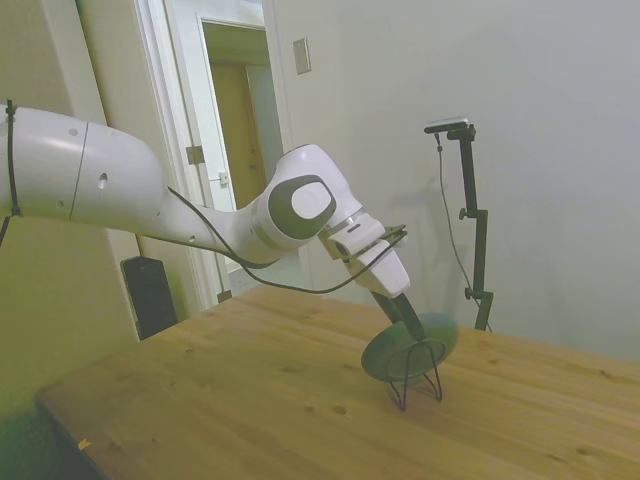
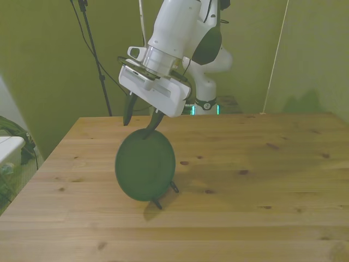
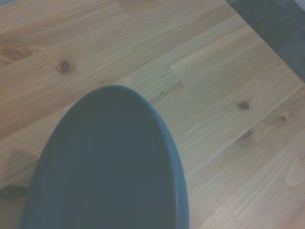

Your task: Unload the plate

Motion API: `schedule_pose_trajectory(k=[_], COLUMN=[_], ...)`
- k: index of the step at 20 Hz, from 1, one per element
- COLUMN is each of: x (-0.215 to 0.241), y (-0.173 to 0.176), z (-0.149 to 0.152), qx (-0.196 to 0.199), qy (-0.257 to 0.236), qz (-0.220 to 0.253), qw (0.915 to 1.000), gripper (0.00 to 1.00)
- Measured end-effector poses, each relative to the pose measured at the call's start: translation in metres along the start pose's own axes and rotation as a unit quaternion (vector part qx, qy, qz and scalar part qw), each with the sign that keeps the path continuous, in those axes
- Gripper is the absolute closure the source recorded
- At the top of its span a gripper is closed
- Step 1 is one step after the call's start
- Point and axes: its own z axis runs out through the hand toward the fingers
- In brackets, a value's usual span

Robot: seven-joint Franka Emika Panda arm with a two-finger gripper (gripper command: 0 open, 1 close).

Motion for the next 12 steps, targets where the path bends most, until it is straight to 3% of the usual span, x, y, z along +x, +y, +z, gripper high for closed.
schedule_pose_trajectory(k=[12], x=[0.001], y=[-0.0015], z=[0.0012], qx=[0.002], qy=[0.004], qz=[0.0], qw=[1.0], gripper=[1.0])
